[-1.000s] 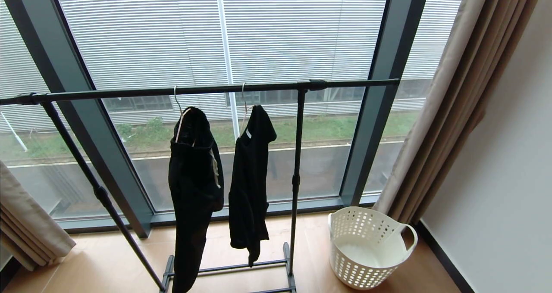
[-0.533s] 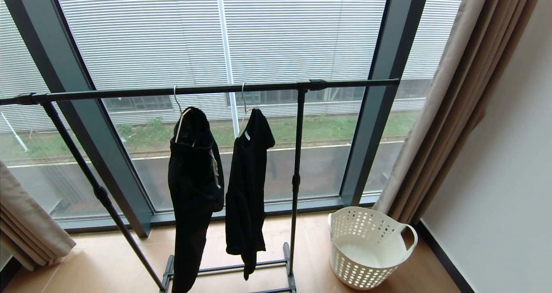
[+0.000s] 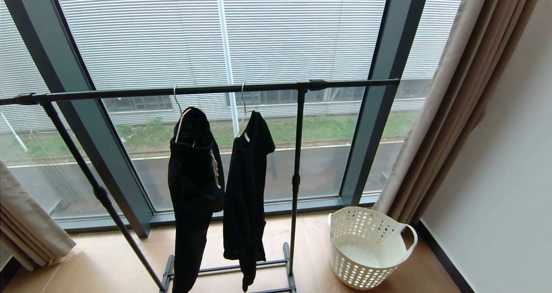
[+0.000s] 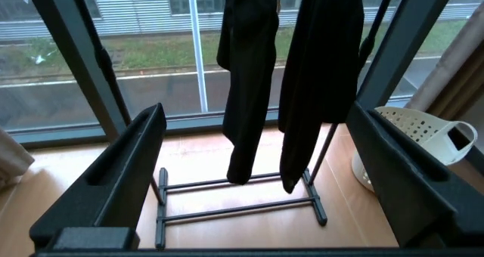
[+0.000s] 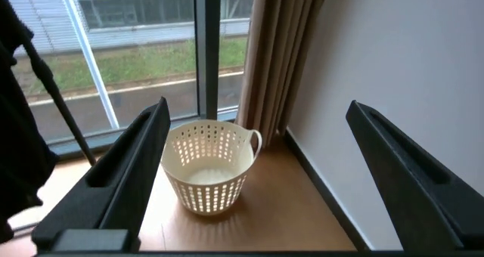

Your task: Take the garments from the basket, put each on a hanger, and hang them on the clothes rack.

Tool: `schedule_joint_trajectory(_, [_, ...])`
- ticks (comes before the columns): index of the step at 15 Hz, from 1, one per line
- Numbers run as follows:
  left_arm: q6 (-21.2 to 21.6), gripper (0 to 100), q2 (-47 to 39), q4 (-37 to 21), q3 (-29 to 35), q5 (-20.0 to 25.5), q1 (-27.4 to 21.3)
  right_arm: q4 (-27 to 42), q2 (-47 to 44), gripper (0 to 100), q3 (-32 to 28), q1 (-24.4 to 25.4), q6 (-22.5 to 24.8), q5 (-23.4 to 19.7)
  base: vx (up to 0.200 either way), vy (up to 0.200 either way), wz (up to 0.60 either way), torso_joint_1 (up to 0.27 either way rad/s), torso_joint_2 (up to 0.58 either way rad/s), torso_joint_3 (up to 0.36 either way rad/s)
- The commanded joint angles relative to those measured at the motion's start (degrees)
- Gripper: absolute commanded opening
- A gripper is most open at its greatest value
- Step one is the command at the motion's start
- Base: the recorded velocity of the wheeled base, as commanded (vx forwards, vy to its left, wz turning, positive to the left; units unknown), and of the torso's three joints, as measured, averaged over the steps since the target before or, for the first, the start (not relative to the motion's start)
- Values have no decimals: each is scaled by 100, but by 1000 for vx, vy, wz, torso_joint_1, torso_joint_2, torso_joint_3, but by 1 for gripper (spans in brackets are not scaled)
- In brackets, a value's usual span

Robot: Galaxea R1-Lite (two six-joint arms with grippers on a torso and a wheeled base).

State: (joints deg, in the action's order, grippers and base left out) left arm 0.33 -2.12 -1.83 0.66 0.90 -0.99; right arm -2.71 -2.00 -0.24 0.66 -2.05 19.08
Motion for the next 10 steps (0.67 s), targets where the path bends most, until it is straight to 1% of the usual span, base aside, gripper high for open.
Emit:
schedule_joint_trajectory(1, [-7,100,212,25,-13,-64,64,-11,191,100,24,-31,-76,-71,0,0,0,0,0,0])
schedule_joint_trajectory(2, [-24,100,212,33,-22,-187,64,7,191,100,24,-31,-76,-607,0,0,0,0,0,0])
schedule_joint_trajectory(3, [-24,100,212,42,-31,-363,64,25,200,100,24,-31,-68,-1600,0,0,0,0,0,0])
schedule_joint_trajectory(4, [-42,100,212,42,-31,-389,64,68,200,100,24,-31,11,-1838,0,0,0,0,0,0])
schedule_joint_trajectory(5, [-103,100,212,42,-31,-389,72,77,200,100,24,-31,-24,-1662,0,0,0,0,0,0])
schedule_joint_trajectory(6, [-130,100,212,42,-31,-407,72,77,200,100,24,-31,-112,-1574,0,0,0,0,0,0])
schedule_joint_trajectory(7, [-112,100,212,51,-31,-389,72,77,200,100,24,-31,-120,-1556,0,0,0,0,0,0])
schedule_joint_trajectory(9, [-112,100,212,60,-31,-380,72,139,200,100,24,-31,29,-1653,0,0,0,0,0,0])
schedule_joint_trajectory(10, [-112,100,212,60,-31,-380,72,148,200,100,24,-31,-6,-1653,0,0,0,0,0,0])
